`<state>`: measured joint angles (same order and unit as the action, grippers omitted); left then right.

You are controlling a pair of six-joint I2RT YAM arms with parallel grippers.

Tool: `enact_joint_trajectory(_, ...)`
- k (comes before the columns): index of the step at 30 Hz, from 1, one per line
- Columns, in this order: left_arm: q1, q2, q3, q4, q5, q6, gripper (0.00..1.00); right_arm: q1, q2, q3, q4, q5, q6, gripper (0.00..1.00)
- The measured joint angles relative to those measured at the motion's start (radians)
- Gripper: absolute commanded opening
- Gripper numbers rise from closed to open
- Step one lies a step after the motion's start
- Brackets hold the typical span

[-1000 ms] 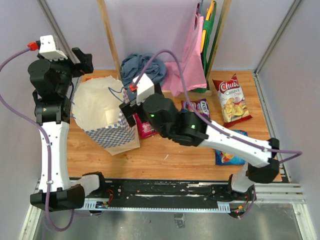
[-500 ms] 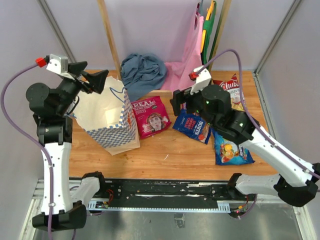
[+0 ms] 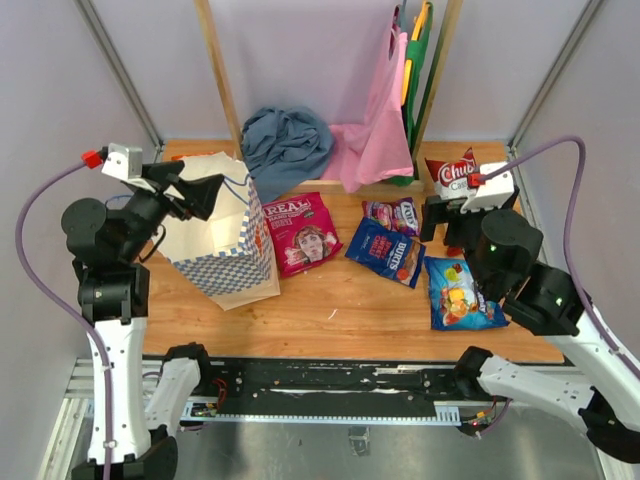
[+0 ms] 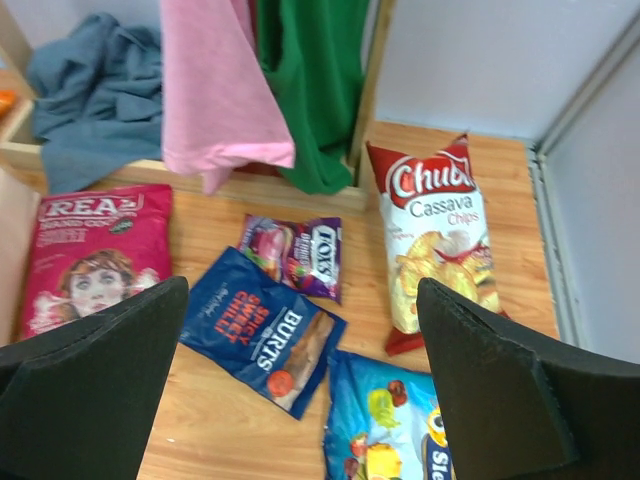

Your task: Take the snacks out of the paper bag

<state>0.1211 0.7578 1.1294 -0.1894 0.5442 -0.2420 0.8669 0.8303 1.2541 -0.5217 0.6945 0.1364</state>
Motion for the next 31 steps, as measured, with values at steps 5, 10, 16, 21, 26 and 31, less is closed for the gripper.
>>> enact_joint_trajectory(5, 0.0, -0.046, 0.002, -0.053, 0.0, -0.016, 1.0, -0.008, -0.018, -0.066, -0.008, 0.027, -0.027, 0.98)
enact_joint_trajectory(10, 0.0, -0.076, 0.038, -0.119, -0.015, -0.011, 1.0, -0.008, -0.016, -0.104, -0.016, 0.04, -0.037, 0.98)
enact_joint_trajectory(16, 0.0, -0.091, 0.051, -0.145, -0.019, -0.018, 1.0, -0.01, -0.029, -0.126, -0.027, 0.044, -0.037, 0.98)
enact_joint_trajectory(21, 0.0, -0.102, 0.05, -0.151, -0.019, -0.032, 1.0, -0.01, -0.043, -0.126, -0.03, 0.048, -0.035, 0.98)
enact_joint_trajectory(26, 0.0, -0.114, 0.048, -0.153, -0.028, -0.037, 1.0, -0.01, -0.051, -0.134, -0.03, 0.05, -0.032, 0.98)
enact_joint_trajectory(31, 0.0, -0.115, 0.046, -0.154, -0.028, -0.043, 1.0, -0.01, -0.042, -0.141, -0.03, 0.051, -0.03, 0.98)
